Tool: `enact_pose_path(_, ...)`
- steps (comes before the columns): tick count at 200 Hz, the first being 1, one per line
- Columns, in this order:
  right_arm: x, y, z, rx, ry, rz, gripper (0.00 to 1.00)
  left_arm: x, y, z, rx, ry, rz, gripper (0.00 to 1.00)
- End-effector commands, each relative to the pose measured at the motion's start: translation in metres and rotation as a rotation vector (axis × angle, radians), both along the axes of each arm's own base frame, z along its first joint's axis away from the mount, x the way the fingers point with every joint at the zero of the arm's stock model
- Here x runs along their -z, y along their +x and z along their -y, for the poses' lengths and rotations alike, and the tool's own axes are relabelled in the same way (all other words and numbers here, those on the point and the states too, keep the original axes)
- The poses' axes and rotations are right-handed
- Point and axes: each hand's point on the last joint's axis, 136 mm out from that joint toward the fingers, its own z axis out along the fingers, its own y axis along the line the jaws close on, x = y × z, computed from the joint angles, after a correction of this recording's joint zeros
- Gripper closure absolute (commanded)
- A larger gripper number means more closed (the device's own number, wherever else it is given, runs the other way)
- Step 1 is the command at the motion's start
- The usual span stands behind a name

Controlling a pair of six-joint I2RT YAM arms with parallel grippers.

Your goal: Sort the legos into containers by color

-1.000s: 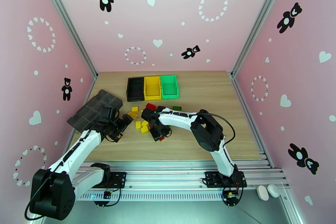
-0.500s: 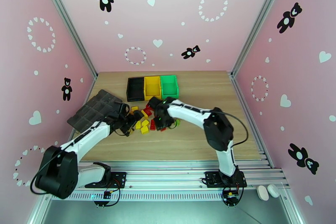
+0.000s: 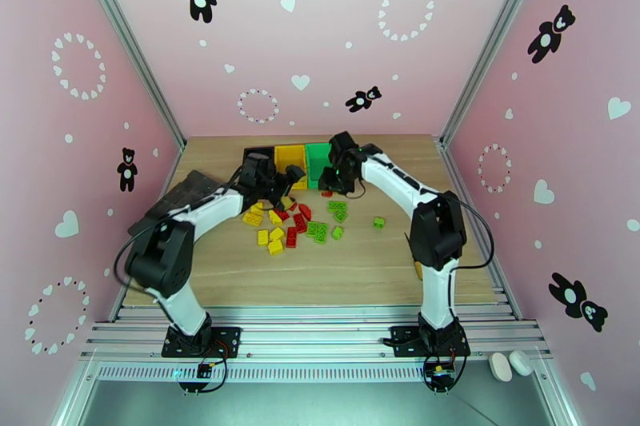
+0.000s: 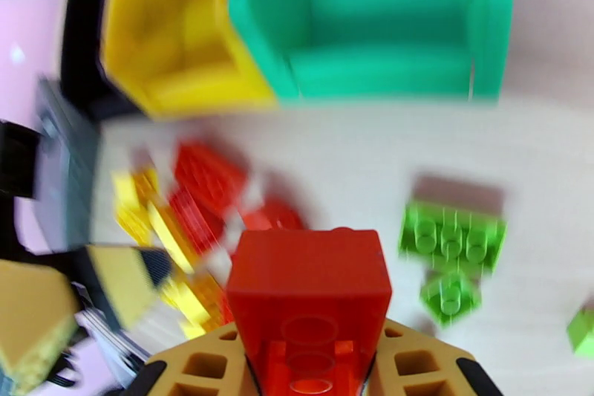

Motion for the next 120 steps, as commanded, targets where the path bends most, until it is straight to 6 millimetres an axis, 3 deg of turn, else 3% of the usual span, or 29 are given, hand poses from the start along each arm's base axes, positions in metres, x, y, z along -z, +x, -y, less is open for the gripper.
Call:
enact_pose_path(1, 0.003, 0.027, -0.005, 0.046, 0.061, -0.021, 0.70, -0.029, 0.020, 0.021, 0.041, -0.093, 0.038, 0.03)
enact_pose_path(31, 0.004, 0.060, -0.002, 0.100, 0.106, -0.017, 0.67, -0.037, 0.032, 0.022, 0.047, -0.048, 0.051, 0.05)
enact_pose_path(60, 0.004, 0.078, -0.001, 0.115, 0.123, -0.011, 0.58, -0.036, 0.032, 0.004, 0.010, 0.012, 0.042, 0.05)
enact_pose_path(92, -0.002, 0.083, -0.005, 0.106, 0.133, 0.004, 0.41, -0.031, 0.023, -0.021, -0.024, 0.083, 0.031, 0.05)
enact_pose_path(120, -0.009, 0.078, -0.003, 0.084, 0.122, 0.013, 0.38, -0.025, 0.006, -0.035, 0.003, 0.189, 0.016, 0.07)
